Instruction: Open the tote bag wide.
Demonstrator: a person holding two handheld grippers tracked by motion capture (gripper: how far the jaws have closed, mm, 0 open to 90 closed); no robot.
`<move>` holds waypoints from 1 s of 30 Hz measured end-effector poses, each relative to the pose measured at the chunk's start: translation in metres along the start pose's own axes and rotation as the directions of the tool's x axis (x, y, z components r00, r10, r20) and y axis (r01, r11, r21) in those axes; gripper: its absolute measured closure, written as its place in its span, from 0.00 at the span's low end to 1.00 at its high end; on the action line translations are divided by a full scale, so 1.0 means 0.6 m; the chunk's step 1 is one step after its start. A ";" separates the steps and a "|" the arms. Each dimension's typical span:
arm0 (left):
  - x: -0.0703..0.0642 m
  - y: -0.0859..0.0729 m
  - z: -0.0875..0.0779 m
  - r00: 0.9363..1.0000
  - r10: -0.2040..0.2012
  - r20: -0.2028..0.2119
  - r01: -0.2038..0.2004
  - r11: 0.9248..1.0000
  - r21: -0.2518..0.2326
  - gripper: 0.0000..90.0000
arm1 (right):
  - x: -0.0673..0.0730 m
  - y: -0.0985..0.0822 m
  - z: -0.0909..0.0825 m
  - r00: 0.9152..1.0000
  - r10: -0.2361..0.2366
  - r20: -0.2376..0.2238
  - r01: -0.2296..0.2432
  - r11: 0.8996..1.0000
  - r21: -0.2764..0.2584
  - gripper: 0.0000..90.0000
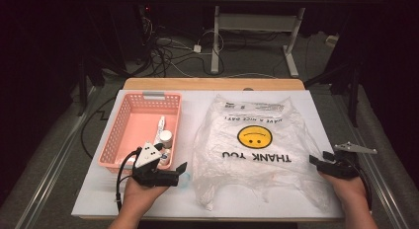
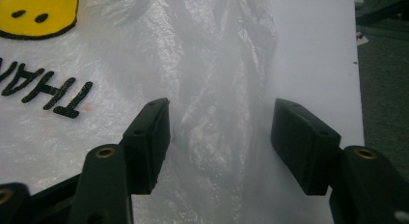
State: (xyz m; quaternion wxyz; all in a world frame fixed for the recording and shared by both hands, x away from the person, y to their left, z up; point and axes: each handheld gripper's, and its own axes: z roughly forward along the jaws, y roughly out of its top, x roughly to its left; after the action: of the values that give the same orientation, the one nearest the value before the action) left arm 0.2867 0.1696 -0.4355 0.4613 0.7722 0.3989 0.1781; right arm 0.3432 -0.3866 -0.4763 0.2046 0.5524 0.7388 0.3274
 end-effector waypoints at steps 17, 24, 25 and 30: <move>0.008 -0.001 -0.003 0.999 -0.020 0.043 0.020 1.000 0.008 0.00 | 0.021 -0.008 -0.009 0.994 -0.094 -0.047 0.094 0.996 -0.010 1.00; 0.021 0.000 -0.011 0.994 -0.107 0.016 0.106 0.994 0.029 0.00 | 0.045 -0.020 -0.037 0.993 -0.070 -0.100 0.066 0.997 -0.049 1.00; 0.025 -0.001 -0.012 0.993 -0.114 0.010 0.114 0.993 0.028 0.00 | 0.061 -0.028 -0.048 0.990 -0.102 -0.096 0.098 0.994 -0.047 1.00; 0.025 -0.001 -0.015 0.996 -0.088 -0.006 0.088 0.996 0.019 0.00 | 0.093 -0.048 -0.073 0.982 -0.152 -0.115 0.148 0.988 -0.048 1.00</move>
State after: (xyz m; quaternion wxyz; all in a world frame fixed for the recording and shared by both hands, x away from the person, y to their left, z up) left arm 0.2901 0.1864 -0.4327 0.4604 0.7578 0.4353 0.1557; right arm 0.2776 -0.3501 -0.4628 0.1952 0.4707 0.7826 0.3576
